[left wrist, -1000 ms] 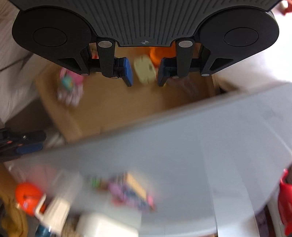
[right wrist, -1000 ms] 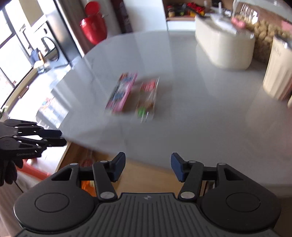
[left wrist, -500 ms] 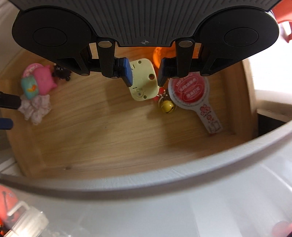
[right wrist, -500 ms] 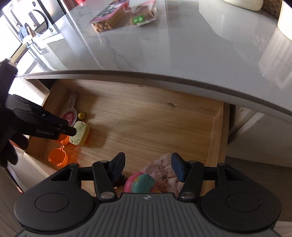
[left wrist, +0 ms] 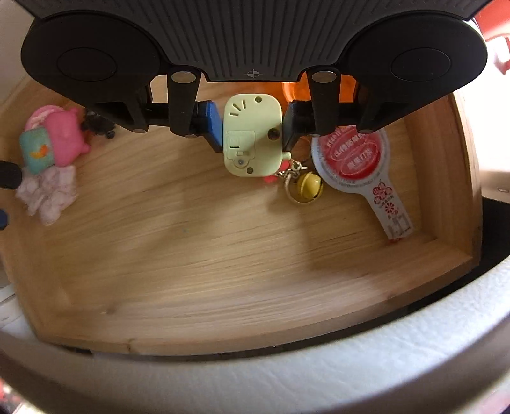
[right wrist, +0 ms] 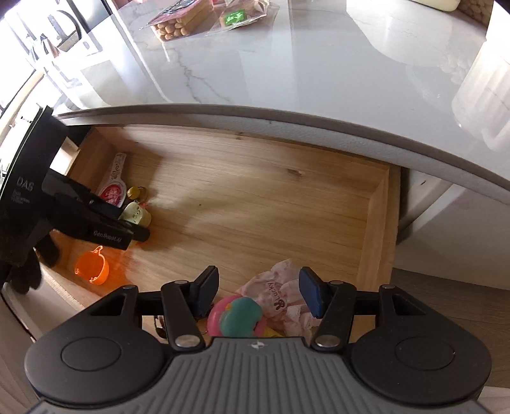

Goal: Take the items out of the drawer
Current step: 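Reach the left gripper into the drawer and grasp the pale yellow toy, then lift the yellow toy with the left gripper while the right grasps an orange cup toy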

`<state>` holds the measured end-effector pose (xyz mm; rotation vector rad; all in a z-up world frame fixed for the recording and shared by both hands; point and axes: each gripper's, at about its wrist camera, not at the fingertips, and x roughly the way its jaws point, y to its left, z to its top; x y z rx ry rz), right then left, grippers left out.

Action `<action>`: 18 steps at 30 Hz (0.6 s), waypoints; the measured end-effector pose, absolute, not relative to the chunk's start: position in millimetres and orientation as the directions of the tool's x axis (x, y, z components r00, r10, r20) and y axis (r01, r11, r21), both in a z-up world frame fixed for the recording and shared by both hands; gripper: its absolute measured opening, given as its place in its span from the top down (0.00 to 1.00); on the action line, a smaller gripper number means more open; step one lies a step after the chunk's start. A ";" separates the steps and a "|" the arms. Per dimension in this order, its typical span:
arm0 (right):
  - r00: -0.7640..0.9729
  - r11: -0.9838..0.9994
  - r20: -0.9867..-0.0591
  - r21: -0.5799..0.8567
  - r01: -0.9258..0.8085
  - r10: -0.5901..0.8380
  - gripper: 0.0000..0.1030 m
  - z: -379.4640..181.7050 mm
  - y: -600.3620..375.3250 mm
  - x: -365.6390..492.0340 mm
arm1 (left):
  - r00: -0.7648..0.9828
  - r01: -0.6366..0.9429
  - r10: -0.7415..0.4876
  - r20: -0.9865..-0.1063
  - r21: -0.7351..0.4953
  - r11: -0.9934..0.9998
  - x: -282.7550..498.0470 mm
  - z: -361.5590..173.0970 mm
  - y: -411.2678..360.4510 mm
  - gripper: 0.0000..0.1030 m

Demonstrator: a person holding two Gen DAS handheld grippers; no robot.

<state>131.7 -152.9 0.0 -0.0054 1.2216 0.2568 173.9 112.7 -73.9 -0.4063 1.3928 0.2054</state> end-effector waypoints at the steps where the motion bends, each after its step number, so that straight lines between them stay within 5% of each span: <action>1: 0.317 0.972 -0.929 0.133 -0.195 0.191 0.46 0.4 -153.1 131.6 | 0.181 -0.384 -0.117 -0.977 -0.180 0.906 172.4 -72.1 114.9 0.58; 18: 0.065 0.926 -0.940 0.316 -0.209 0.335 0.46 -4.2 -29.8 161.2 | 0.537 -0.447 -0.074 -0.840 -0.358 0.820 64.4 32.2 176.9 0.59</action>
